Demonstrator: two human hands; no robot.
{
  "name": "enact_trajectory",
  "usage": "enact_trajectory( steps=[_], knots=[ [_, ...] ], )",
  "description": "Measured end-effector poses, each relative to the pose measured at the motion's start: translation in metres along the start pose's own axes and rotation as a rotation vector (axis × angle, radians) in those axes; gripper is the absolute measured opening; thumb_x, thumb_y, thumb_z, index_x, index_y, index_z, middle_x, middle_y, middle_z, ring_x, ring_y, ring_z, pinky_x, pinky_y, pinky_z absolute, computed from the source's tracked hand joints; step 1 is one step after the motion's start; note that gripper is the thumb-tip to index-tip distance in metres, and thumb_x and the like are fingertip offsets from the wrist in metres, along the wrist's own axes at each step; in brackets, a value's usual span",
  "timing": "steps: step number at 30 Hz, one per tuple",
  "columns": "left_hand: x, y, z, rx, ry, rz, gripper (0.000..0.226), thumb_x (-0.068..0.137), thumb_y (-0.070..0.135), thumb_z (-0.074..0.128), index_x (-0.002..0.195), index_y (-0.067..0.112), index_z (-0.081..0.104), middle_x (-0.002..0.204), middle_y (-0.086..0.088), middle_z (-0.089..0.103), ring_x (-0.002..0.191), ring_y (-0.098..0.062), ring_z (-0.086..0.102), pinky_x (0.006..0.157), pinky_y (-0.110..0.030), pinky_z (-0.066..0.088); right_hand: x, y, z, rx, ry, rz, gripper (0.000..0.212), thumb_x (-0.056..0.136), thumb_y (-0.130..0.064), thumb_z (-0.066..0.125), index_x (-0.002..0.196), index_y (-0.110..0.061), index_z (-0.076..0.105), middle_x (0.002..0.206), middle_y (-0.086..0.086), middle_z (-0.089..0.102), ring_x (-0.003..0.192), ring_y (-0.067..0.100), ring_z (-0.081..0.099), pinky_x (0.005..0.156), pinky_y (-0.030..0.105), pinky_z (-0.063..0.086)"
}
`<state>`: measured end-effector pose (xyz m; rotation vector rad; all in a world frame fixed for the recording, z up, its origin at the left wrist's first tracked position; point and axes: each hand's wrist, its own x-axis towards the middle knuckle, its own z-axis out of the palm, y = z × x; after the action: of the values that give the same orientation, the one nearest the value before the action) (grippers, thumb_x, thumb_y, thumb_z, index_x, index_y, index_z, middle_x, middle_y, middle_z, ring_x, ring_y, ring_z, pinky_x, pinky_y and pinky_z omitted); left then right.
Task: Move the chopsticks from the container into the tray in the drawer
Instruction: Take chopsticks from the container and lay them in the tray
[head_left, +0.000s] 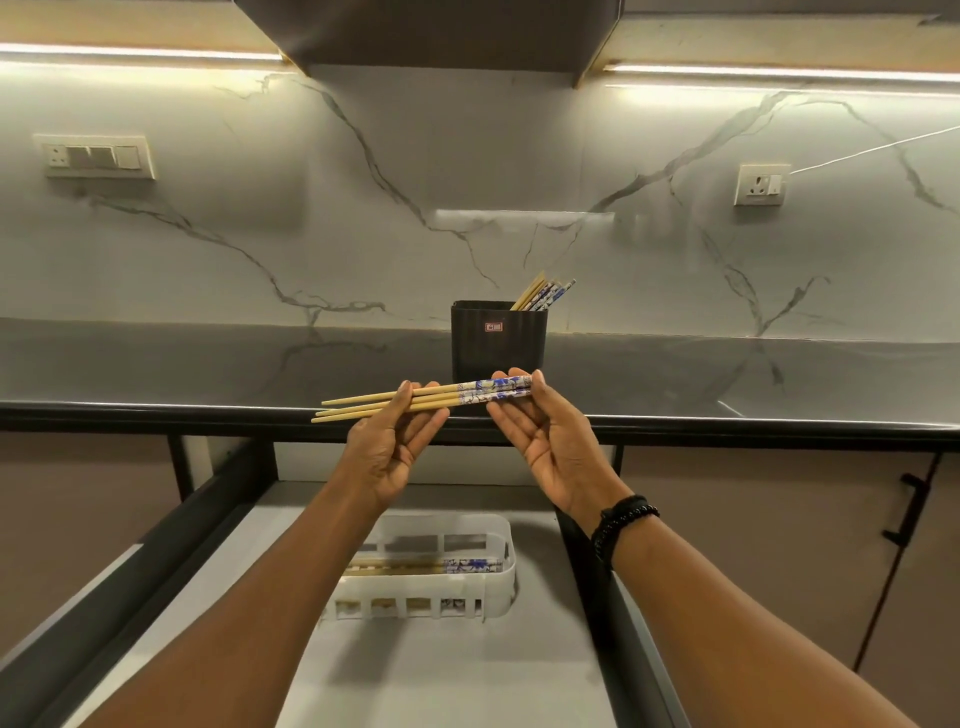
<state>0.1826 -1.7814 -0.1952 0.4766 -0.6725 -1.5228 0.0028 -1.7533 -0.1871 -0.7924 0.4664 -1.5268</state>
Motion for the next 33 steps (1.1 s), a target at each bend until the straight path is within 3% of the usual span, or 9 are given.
enact_trajectory(
  steps=[7, 17, 24, 33],
  knots=[
    [0.0002, 0.0010, -0.0011, 0.004, 0.028, 0.018, 0.018, 0.093, 0.013, 0.057, 0.105, 0.000, 0.061, 0.097, -0.018, 0.073, 0.087, -0.026, 0.073, 0.062, -0.030, 0.060, 0.0001, 0.0007, -0.0015, -0.052, 0.030, -0.041, 0.024, 0.096, -0.015, 0.055, 0.114, -0.002, 0.064, 0.113, 0.022, 0.071, 0.097, 0.029, 0.072, 0.082, 0.035, 0.060],
    [-0.0003, 0.0018, -0.0023, 0.068, 0.026, 0.044, 0.018, 0.093, 0.011, 0.057, 0.106, 0.000, 0.062, 0.104, -0.019, 0.071, 0.093, -0.028, 0.071, 0.067, -0.032, 0.061, 0.0009, 0.0023, -0.0023, -0.323, 0.132, -0.143, 0.018, 0.090, -0.012, 0.064, 0.107, -0.005, 0.067, 0.104, 0.023, 0.072, 0.087, 0.024, 0.072, 0.068, 0.024, 0.061],
    [-0.0002, 0.0061, -0.0026, 0.016, 0.027, 0.031, 0.015, 0.092, 0.010, 0.057, 0.104, 0.000, 0.061, 0.101, -0.019, 0.072, 0.091, -0.027, 0.072, 0.066, -0.031, 0.061, -0.0018, -0.0022, -0.0002, -0.065, 0.034, -0.015, 0.026, 0.099, -0.021, 0.052, 0.112, -0.001, 0.065, 0.111, 0.023, 0.071, 0.101, 0.030, 0.071, 0.080, 0.032, 0.061],
    [0.0004, 0.0083, -0.0041, 0.001, -0.041, 0.012, 0.017, 0.094, 0.014, 0.055, 0.105, 0.003, 0.061, 0.102, -0.017, 0.072, 0.091, -0.026, 0.072, 0.067, -0.030, 0.061, -0.0021, -0.0006, -0.0001, 0.014, -0.019, 0.024, 0.025, 0.096, -0.019, 0.058, 0.112, -0.003, 0.067, 0.115, 0.025, 0.069, 0.098, 0.028, 0.072, 0.081, 0.034, 0.061]
  ],
)
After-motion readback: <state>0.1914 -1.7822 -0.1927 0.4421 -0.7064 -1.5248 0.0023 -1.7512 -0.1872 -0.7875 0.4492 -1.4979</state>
